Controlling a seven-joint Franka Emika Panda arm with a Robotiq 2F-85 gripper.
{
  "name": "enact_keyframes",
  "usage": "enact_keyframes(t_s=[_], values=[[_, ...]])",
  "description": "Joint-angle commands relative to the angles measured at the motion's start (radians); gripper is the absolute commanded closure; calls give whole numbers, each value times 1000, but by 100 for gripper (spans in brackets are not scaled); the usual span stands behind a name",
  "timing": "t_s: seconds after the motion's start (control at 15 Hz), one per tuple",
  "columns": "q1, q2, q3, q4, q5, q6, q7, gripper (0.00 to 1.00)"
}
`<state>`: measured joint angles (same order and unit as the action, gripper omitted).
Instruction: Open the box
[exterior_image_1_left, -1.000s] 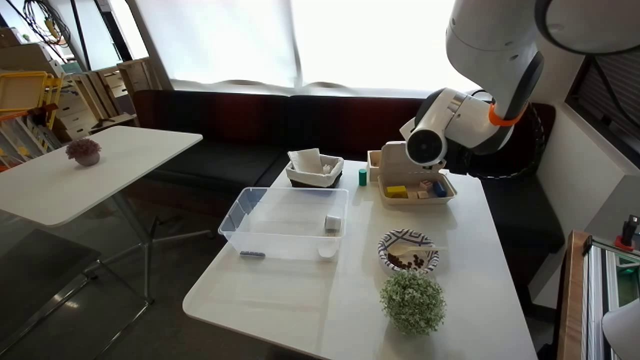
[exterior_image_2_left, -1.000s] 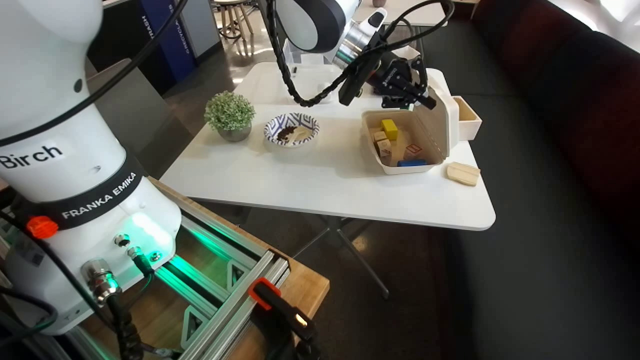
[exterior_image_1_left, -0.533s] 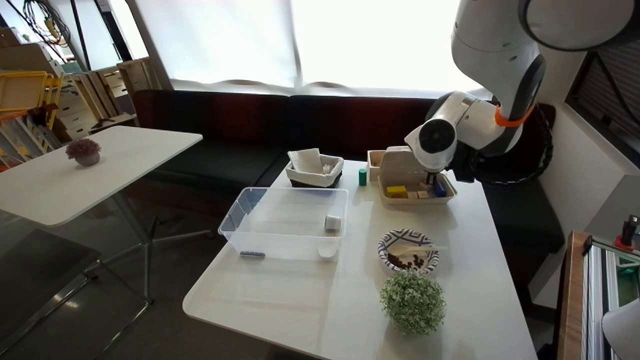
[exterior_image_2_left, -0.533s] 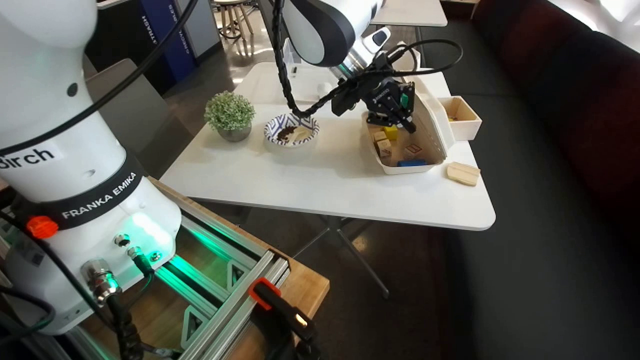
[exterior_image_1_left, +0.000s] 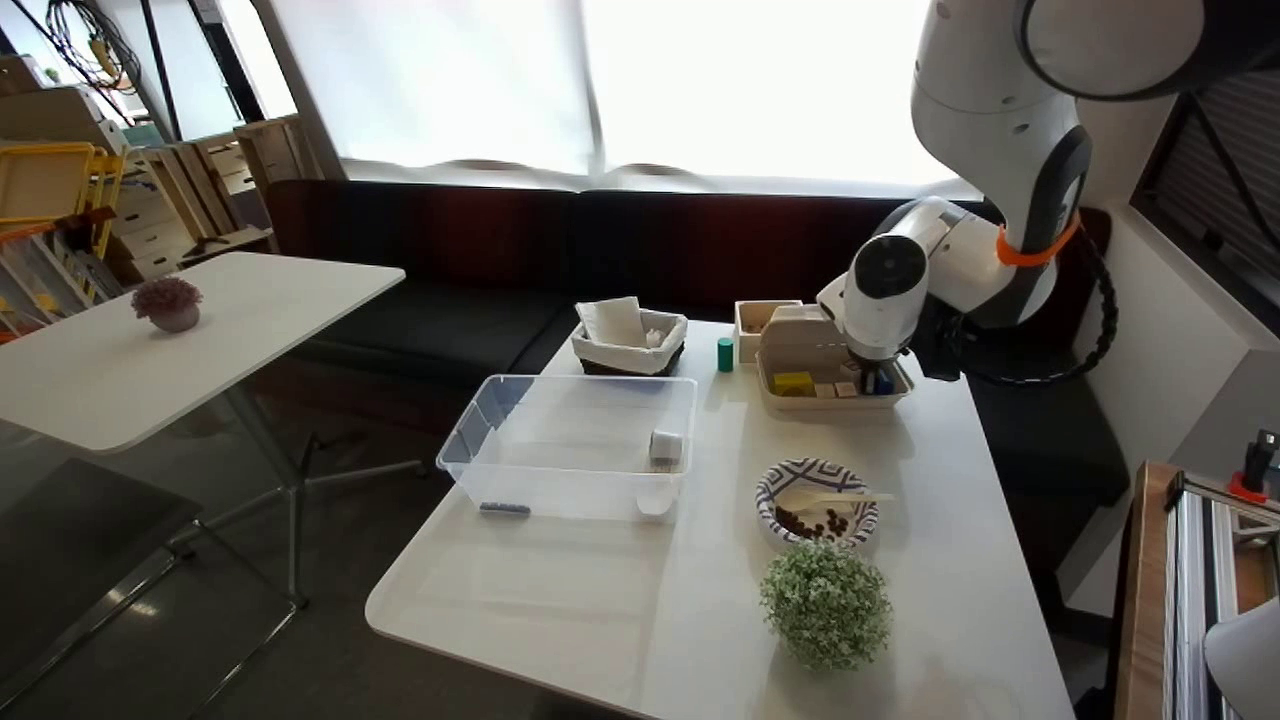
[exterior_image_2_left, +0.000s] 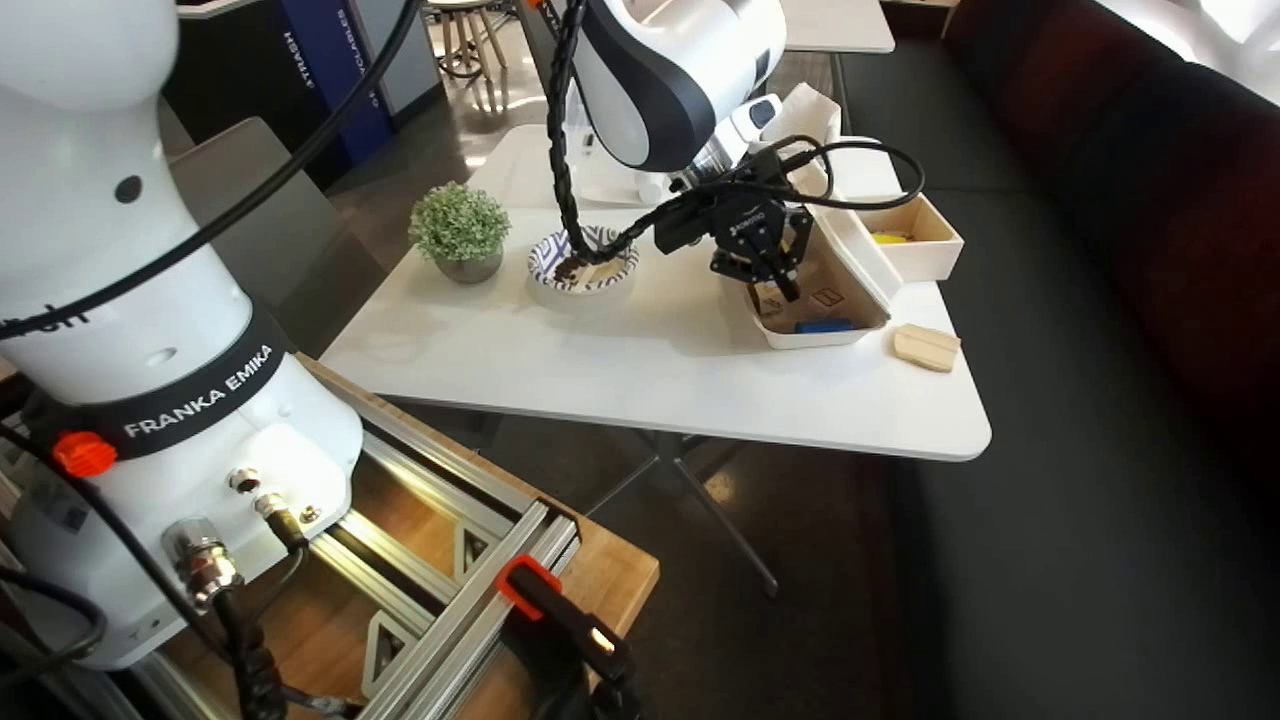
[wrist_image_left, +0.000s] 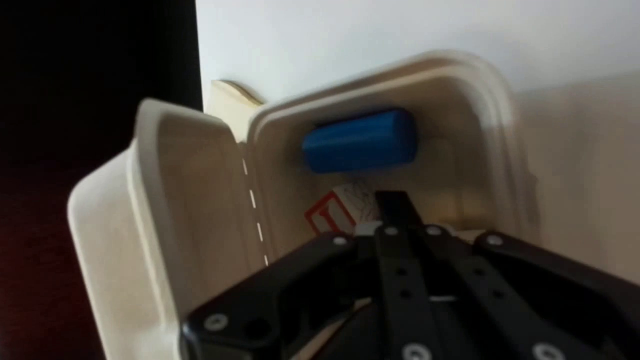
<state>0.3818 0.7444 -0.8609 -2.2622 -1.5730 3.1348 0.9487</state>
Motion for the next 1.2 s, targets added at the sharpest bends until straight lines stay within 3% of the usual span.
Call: enact_keyframes(t_s=[0.0, 1.13], values=[[-58, 29, 45, 18, 45, 51, -68, 100], [-223, -71, 250, -53, 195, 41, -366, 100]])
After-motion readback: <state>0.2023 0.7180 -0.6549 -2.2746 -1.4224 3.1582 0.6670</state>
